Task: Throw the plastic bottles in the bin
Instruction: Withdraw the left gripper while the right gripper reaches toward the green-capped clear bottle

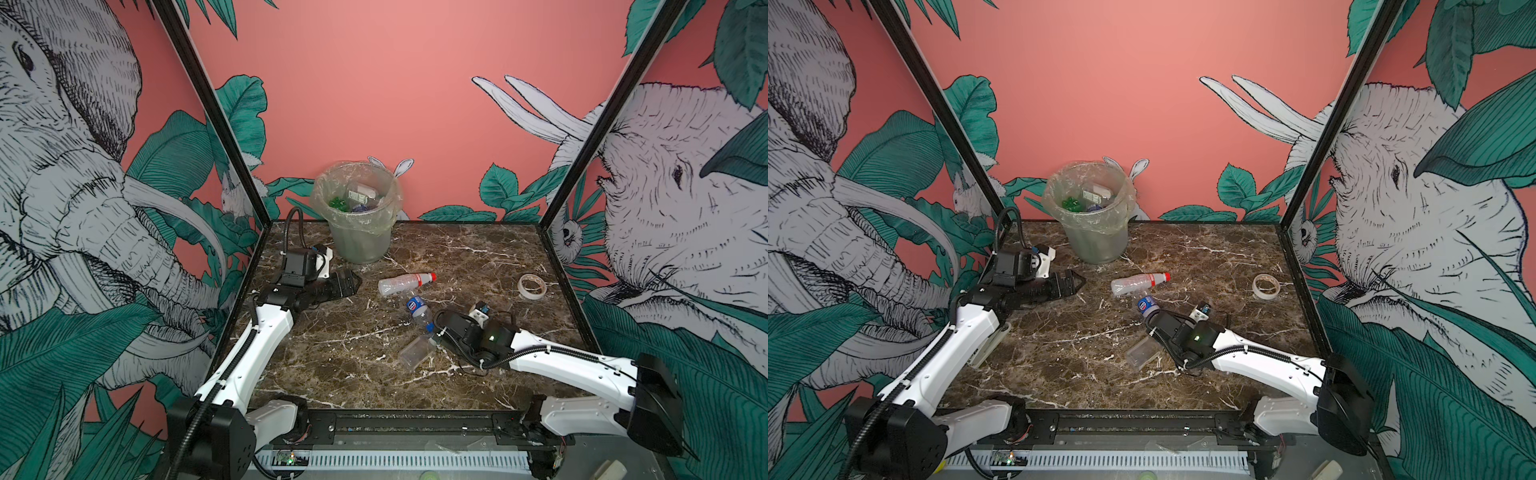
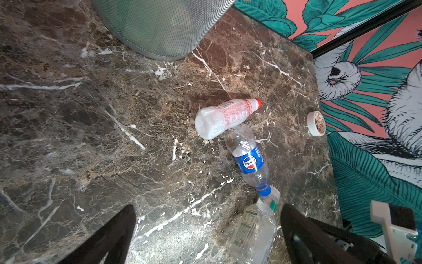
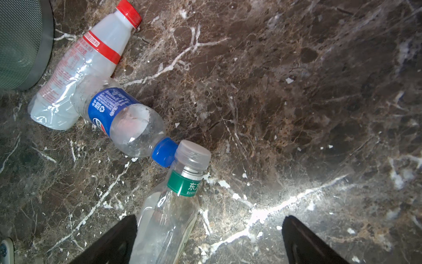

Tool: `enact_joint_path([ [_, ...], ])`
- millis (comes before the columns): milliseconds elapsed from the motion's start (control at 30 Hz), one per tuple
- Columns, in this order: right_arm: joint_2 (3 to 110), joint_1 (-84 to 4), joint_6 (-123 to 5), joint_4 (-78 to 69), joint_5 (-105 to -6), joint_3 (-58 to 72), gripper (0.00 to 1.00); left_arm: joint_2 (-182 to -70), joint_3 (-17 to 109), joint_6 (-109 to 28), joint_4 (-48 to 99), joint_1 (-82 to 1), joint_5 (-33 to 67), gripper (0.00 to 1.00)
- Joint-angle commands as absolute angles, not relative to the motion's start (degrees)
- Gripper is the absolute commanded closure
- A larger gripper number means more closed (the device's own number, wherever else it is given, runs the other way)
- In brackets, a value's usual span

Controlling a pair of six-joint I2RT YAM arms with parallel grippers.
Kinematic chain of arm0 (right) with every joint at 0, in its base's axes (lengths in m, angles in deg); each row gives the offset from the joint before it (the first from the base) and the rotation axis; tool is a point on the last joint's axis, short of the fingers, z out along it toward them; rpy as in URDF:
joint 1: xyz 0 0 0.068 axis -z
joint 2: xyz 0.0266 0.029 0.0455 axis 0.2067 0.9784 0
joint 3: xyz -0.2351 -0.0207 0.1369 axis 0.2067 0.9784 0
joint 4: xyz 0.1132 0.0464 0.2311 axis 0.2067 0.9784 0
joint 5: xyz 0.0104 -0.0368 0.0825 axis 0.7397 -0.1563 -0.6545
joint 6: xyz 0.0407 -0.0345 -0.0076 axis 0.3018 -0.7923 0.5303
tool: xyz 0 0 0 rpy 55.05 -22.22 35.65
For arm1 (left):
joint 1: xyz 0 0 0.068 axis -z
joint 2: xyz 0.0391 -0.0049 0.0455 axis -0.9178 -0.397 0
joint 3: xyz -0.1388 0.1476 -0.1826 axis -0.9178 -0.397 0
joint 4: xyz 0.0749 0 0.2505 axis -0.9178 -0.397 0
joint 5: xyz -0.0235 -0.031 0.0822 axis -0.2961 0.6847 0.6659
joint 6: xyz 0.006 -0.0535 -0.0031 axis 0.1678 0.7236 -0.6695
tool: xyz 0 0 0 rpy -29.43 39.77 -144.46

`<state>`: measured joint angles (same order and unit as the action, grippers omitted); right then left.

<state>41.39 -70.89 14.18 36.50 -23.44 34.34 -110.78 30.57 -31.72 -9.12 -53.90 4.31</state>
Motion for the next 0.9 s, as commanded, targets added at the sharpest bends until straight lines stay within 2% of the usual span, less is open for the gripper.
enact_joint_path([
  [0,43.42,-71.65,23.01,34.79,-23.21,35.06,0.01,-110.0,30.9,-33.84,-12.0,-53.87,5.32,0.01],
  [367,48.7,-73.12,25.4,32.6,-26.78,32.12,0.01,-107.58,28.2,-33.13,-10.85,-53.89,7.41,0.01],
  [600,50.22,-73.63,29.59,26.69,-28.54,34.6,0.01,-107.6,30.72,-35.51,-13.58,-53.87,11.29,0.01],
  [867,53.59,-74.16,31.08,27.19,-26.82,31.42,0.01,-104.63,28.18,-36.39,-14.55,-53.87,12.23,0.01],
])
